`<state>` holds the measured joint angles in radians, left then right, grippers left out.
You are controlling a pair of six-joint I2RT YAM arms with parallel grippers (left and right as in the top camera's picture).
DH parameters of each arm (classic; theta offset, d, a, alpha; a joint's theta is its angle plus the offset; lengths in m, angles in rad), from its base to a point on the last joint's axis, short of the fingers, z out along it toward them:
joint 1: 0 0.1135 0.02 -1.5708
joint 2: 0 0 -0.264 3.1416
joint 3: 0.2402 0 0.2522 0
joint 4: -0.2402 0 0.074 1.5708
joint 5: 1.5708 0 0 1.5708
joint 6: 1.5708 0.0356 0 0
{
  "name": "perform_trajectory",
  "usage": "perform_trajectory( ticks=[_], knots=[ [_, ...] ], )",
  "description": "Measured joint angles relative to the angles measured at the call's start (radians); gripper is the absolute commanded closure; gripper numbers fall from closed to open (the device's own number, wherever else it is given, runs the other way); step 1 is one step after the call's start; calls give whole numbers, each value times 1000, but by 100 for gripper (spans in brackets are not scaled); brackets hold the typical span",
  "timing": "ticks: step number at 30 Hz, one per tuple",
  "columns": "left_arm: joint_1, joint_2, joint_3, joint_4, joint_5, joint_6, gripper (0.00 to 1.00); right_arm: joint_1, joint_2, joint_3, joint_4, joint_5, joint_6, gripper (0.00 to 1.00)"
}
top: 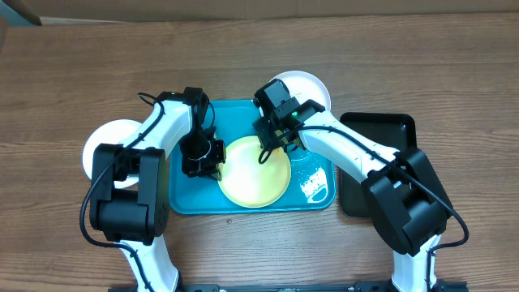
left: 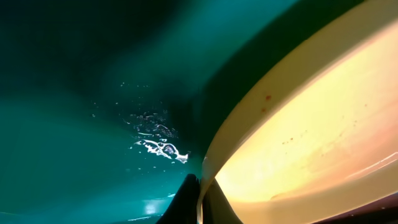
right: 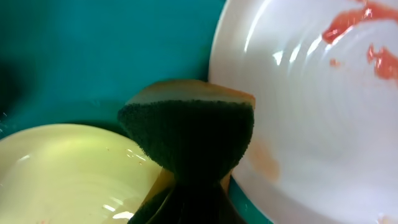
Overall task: Clean dirty plates on tray and stack at the side
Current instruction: 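Keep scrubbing the yellow plate's right side with the sponge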
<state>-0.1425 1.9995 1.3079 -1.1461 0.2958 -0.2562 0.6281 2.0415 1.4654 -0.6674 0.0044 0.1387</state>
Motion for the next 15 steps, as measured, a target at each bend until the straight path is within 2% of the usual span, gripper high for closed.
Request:
perform_trajectory(
  ticks=[5, 15],
  knots=[
    [0, 0, 0, -2, 1, 0, 96, 0, 0, -19, -24, 21, -2, 96],
    [-2, 0, 0, -10, 24, 12, 96, -1, -19, -21, -193, 33, -2, 96]
  ],
)
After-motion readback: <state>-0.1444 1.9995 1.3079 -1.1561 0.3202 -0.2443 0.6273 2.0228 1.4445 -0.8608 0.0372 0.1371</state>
